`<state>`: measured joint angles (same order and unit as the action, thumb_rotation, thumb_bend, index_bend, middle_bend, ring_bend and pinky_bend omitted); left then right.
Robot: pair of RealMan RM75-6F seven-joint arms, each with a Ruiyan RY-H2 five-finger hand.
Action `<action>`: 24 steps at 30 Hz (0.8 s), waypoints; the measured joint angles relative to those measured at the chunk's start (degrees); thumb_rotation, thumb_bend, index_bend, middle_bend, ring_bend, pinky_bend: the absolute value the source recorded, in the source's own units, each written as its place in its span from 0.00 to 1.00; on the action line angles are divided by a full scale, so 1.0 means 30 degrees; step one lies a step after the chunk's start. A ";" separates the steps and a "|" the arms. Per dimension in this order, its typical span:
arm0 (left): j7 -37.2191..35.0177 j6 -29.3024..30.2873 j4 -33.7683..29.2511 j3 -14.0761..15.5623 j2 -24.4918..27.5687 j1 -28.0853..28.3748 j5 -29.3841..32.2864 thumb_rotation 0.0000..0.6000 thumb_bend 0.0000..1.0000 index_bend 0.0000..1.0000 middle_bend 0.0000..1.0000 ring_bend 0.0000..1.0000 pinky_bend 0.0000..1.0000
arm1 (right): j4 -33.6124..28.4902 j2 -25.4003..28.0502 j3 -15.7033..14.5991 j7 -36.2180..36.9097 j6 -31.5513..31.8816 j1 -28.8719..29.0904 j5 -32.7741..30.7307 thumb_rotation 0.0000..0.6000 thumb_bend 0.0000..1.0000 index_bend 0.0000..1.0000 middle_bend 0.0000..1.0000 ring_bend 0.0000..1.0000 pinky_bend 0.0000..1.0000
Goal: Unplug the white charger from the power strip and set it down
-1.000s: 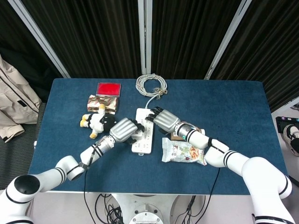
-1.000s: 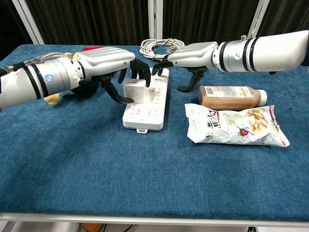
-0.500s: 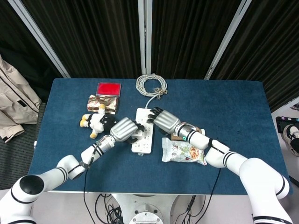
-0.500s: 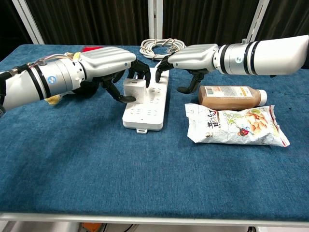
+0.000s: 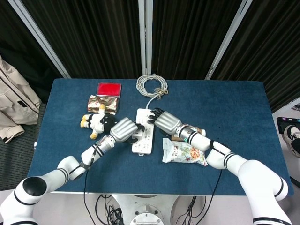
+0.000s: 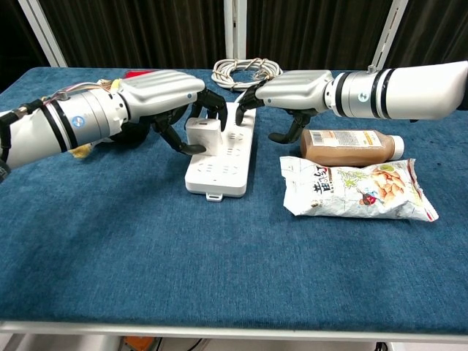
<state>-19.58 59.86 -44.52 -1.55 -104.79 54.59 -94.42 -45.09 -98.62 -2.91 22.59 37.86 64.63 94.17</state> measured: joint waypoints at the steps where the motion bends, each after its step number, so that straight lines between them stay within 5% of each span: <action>1: -0.0053 0.0111 0.0103 0.0000 -0.0048 -0.0020 0.0001 1.00 0.40 0.65 0.71 0.59 0.69 | 0.0003 -0.0002 -0.0013 -0.0025 -0.0010 0.0003 -0.0002 1.00 0.42 0.33 0.21 0.00 0.00; 15: -0.1209 0.1162 0.1118 0.0159 -0.0529 -0.0430 0.0034 1.00 0.42 0.70 0.76 0.63 0.69 | -0.0236 0.0029 -0.0002 -0.0458 -0.0155 0.0040 -0.0228 1.00 0.41 0.33 0.21 0.00 0.00; 24: -0.1547 0.2007 0.1743 0.0360 -0.0959 -0.0636 -0.0210 1.00 0.52 0.74 0.81 0.68 0.72 | -0.0543 0.0171 0.0136 -0.0920 -0.0392 0.0014 -0.0559 1.00 0.42 0.32 0.21 0.00 0.00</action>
<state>-24.22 65.88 -39.29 -0.47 -107.66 52.68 -95.04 -46.72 -98.11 -2.50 19.83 36.69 64.67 92.49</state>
